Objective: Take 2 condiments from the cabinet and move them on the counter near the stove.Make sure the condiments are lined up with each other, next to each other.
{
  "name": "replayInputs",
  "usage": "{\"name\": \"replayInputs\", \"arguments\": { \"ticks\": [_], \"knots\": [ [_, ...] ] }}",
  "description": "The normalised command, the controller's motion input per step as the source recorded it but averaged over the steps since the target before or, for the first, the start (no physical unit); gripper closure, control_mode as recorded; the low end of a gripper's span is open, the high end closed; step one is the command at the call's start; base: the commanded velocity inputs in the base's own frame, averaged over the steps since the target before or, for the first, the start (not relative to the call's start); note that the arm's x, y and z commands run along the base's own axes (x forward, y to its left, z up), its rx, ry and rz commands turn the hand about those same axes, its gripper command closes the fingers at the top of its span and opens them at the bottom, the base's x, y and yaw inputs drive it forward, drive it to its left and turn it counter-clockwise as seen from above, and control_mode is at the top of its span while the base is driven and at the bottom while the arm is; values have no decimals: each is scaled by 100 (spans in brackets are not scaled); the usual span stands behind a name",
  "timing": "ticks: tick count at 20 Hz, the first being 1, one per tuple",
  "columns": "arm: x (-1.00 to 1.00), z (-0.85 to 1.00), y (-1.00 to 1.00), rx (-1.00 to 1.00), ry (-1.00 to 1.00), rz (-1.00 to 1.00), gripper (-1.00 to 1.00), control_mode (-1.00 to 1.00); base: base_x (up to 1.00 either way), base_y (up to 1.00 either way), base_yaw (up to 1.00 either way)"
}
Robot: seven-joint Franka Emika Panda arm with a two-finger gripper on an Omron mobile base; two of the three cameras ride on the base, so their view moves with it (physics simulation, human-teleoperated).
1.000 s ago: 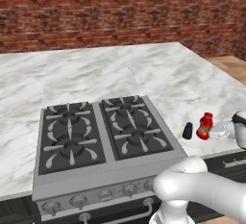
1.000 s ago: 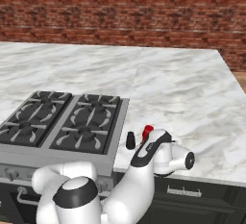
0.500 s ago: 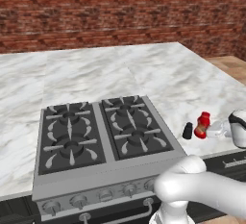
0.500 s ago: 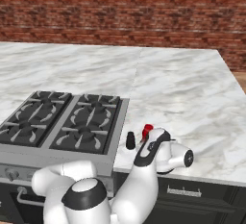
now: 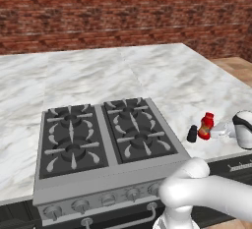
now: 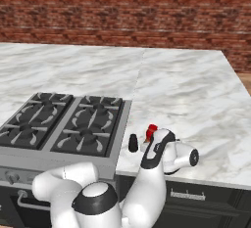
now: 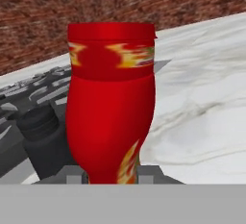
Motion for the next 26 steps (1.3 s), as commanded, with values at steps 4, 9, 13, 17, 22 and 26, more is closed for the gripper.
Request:
{"name": "replayInputs", "arguments": {
  "ticks": [4, 9, 13, 17, 22, 26],
  "knots": [
    [0, -16, 0, 0, 0, 0, 100, -100, 0, 0, 0],
    [0, -12, 9, 0, 0, 0, 100, -100, 0, 0, 0],
    [0, -6, 20, 0, 0, 0, 100, -100, 0, 0, 0],
    [0, -11, 20, 0, 0, 0, 100, -100, 0, 0, 0],
    [-3, -15, 25, 0, 0, 0, 100, -100, 0, 0, 0],
    [-17, -1, 16, 0, 0, 0, 100, -100, 0, 0, 0]
  ]
}}
